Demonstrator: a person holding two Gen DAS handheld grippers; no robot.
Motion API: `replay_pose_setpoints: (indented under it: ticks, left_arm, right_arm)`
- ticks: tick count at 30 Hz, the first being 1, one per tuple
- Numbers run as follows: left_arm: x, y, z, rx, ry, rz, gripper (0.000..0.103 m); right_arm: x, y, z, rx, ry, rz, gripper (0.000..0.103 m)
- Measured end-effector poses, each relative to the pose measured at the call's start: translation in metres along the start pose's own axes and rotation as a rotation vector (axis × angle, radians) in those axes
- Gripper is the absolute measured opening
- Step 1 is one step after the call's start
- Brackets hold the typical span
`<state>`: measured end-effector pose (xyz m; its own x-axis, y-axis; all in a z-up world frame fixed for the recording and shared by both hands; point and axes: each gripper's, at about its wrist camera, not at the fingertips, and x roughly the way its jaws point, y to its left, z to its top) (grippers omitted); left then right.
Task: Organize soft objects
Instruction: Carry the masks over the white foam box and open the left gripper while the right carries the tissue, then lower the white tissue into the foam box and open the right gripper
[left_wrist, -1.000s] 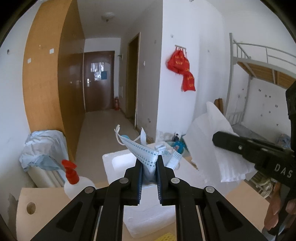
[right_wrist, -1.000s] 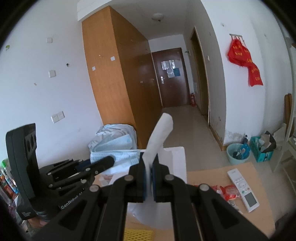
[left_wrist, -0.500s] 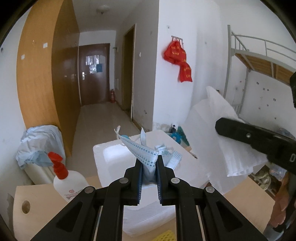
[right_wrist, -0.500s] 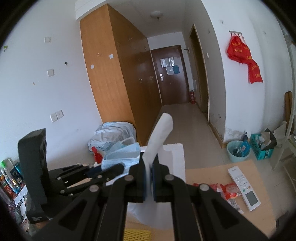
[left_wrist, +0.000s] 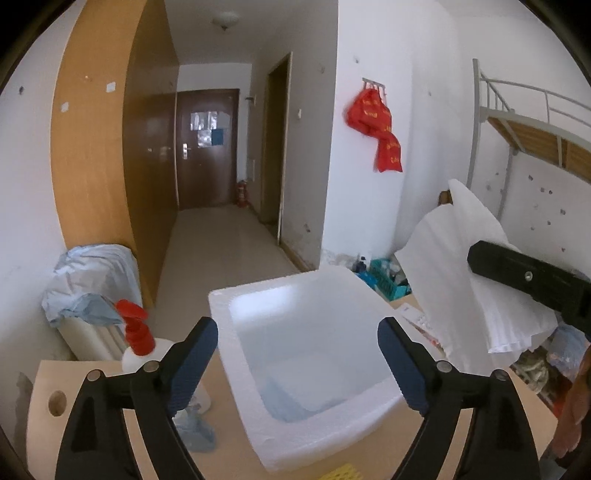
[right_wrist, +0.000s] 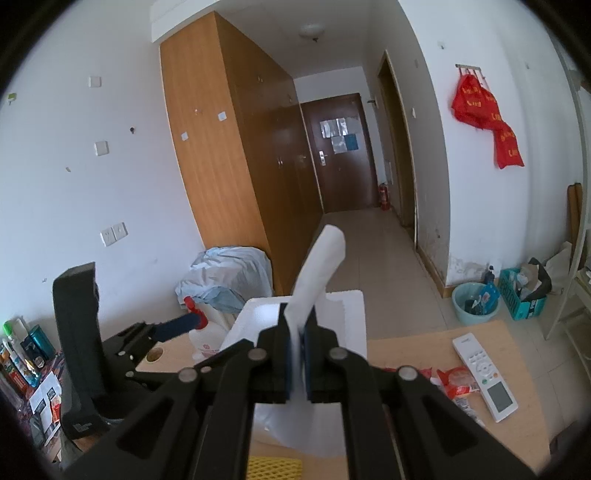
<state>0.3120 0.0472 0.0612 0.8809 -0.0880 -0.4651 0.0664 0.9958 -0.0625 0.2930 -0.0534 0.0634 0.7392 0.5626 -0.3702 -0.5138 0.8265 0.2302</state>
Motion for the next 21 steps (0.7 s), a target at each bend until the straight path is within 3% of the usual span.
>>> replay_pose_setpoints:
  ticks: [13, 21]
  left_arm:
    - [-0.043, 0.011, -0.002, -0.028, -0.068, 0.08, 0.09]
    - [-0.08, 0.035, -0.008, -0.095, -0.109, 0.141, 0.097]
  right_arm:
    - [0.007, 0.004, -0.002, -0.009, 0.02, 0.021, 0.008]
    - [0.018, 0.015, -0.001, -0.009, 0.036, 0.058, 0.008]
